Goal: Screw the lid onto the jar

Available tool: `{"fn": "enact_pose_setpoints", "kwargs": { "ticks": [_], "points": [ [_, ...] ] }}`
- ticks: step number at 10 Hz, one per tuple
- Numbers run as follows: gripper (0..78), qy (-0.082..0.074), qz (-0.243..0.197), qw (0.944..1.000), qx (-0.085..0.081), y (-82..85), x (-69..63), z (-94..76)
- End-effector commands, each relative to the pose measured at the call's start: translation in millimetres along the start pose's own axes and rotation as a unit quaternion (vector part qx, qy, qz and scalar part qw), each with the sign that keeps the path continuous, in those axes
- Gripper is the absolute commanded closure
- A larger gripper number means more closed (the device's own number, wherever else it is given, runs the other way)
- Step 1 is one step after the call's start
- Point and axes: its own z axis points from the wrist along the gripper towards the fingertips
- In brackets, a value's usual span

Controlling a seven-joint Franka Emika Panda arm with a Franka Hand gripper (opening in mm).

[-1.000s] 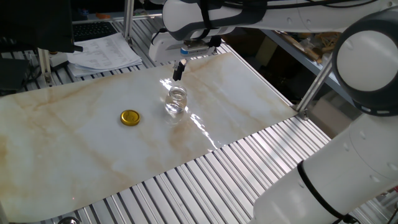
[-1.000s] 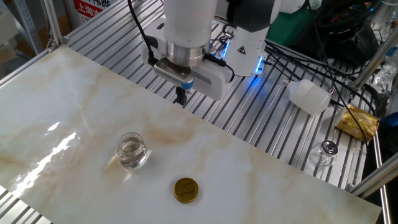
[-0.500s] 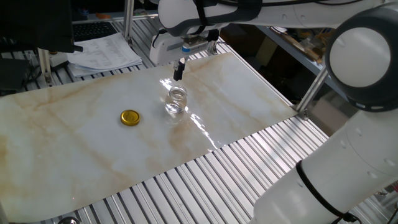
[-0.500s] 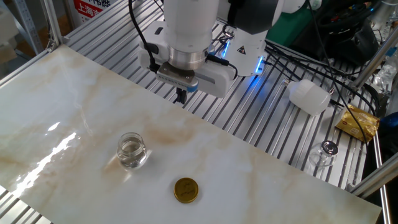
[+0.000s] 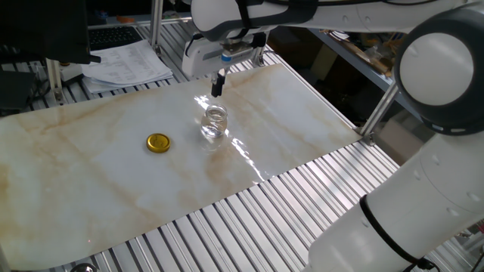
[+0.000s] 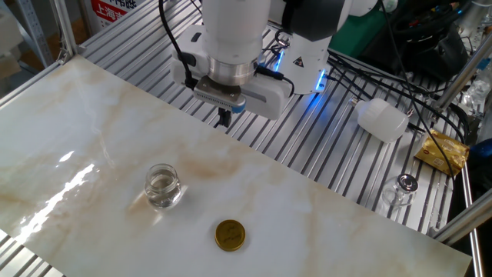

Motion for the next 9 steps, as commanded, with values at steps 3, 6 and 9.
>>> {"fn": "enact_pose_setpoints", "kwargs": {
  "ticks": [3, 6, 9],
  "points": [
    [77.6, 0.000, 0.003, 1.0000, 0.001, -0.5, 1.2, -5.5],
    [77.6, 0.001, 0.001, 1.0000, 0.000, -0.4, 1.4, -6.4],
    [77.6, 0.002, 0.000, 1.0000, 0.000, -0.3, 1.4, -6.5]
  ]
}}
